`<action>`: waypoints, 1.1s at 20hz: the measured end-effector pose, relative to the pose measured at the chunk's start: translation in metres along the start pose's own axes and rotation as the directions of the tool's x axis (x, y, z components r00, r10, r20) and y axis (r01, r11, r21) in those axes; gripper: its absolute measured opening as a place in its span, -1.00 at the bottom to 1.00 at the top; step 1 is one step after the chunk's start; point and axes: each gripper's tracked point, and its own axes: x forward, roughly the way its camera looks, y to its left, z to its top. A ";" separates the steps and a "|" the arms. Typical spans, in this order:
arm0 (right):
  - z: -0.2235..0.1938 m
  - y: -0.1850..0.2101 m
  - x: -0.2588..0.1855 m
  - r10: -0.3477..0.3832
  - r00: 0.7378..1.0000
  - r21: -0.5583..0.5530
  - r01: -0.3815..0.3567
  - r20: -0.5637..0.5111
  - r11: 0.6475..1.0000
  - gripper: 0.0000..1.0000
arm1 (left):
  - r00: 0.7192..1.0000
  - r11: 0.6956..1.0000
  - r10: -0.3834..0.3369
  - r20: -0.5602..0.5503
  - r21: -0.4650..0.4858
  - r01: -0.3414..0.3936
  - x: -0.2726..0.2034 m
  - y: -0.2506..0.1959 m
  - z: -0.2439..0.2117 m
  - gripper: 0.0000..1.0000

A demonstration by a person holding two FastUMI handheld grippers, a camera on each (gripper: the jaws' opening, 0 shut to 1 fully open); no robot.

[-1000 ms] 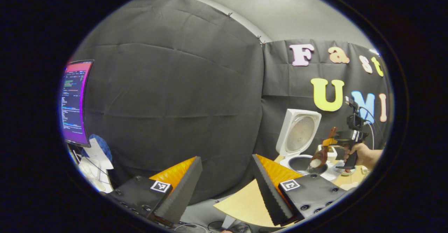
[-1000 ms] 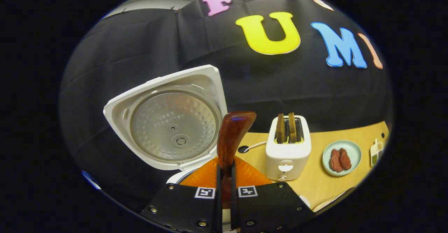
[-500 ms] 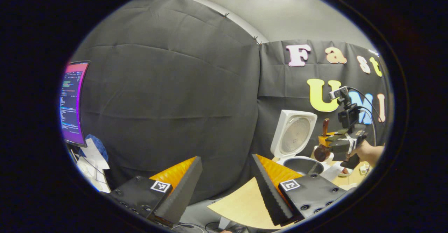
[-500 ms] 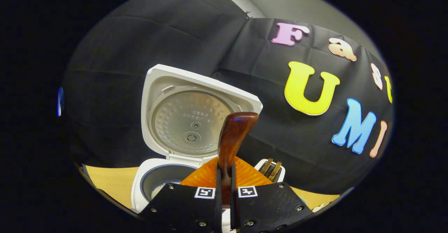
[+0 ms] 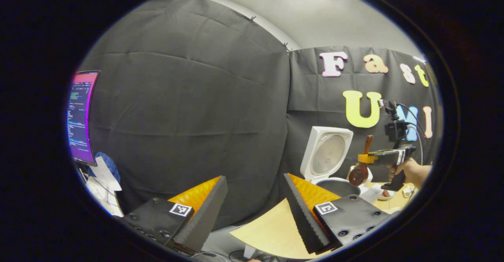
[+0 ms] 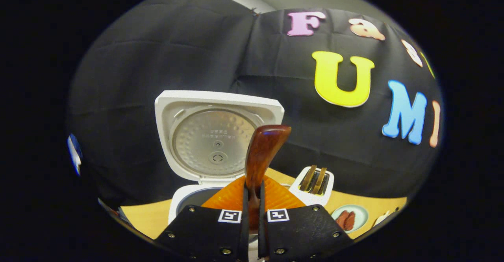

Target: Close the left gripper, press the button to open the rice cooker; take a wooden spoon from the chopstick holder with the right hand, scoop a spoonful of rice and pour it into the rice cooker, then put the wooden spoon back into the chopstick holder.

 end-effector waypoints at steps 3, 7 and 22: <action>0.006 -0.009 -0.011 0.026 1.000 0.188 -0.026 0.005 0.982 -0.81 | 1.000 1.000 -0.015 0.002 -0.001 0.015 -0.003 -0.008 0.005 0.92; 0.014 -0.029 -0.032 0.037 0.999 0.354 -0.045 0.029 0.934 -0.82 | 0.999 0.999 -0.048 0.015 0.007 0.048 -0.006 -0.027 0.012 0.95; 0.015 -0.167 -0.134 -0.110 0.989 0.642 0.020 0.101 0.766 -0.81 | 0.979 0.982 -0.190 0.074 0.026 0.188 -0.015 -0.130 0.043 0.95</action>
